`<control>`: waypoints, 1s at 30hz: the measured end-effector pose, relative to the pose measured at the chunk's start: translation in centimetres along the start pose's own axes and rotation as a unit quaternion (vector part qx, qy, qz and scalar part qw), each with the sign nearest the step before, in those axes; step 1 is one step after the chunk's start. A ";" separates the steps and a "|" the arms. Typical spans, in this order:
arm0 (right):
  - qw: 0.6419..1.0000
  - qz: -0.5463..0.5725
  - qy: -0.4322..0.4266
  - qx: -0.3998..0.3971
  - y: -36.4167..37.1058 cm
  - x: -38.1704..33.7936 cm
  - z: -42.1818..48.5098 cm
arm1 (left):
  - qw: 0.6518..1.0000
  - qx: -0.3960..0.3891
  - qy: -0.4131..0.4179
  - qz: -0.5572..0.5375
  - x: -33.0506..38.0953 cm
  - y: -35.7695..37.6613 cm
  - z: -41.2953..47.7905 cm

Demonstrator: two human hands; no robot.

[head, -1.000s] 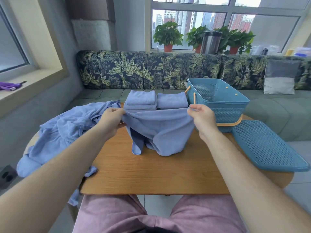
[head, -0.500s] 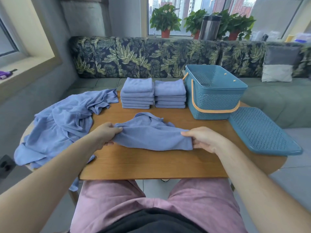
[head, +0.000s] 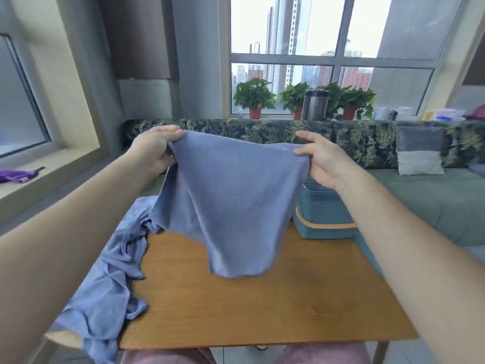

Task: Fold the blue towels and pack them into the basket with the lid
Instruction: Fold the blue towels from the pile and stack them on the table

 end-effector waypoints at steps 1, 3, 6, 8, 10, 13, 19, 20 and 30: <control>1.000 -0.007 0.003 -0.025 0.3 -0.8 0.2 | 1.000 0.022 0.010 0.011 0.8 0.1 0.2; 0.998 -0.020 0.008 -0.057 0.8 -2.0 0.5 | 0.997 0.064 0.020 0.042 2.2 0.4 0.4; 0.999 -0.015 -0.014 -0.043 0.9 -3.3 0.9 | 0.995 0.067 0.047 0.054 3.6 0.7 0.3; 0.999 -0.027 -0.032 -0.022 0.7 -4.1 1.1 | 0.996 0.038 0.055 0.064 3.9 0.6 0.1; 0.997 -0.053 -0.048 -0.001 0.4 -4.8 1.1 | 0.993 0.024 0.052 0.105 4.0 0.3 -0.1; 0.995 -0.080 -0.062 0.000 0.0 -5.3 0.7 | 0.966 0.057 0.070 0.243 4.3 0.0 -0.4; 0.992 -0.105 -0.068 -0.022 0.5 -5.6 -0.7 | 0.935 0.076 0.076 0.339 5.2 0.2 -1.4; 0.991 -0.104 -0.079 -0.021 0.6 -5.8 -1.2 | 0.944 0.083 0.075 0.309 5.3 0.3 -1.8; 0.970 -0.212 -0.114 0.035 0.5 -8.7 -4.8 | 0.992 -0.031 0.081 0.097 6.9 1.5 -4.9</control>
Point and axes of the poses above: each hand's wrist, its own z-axis towards the middle knuckle, its own y-axis out of the palm, x = y × z, the point moved 5 cm from there along z, towards the middle knuckle, and after that the axes turned 13 degrees about -x, right-handed, at the moved point
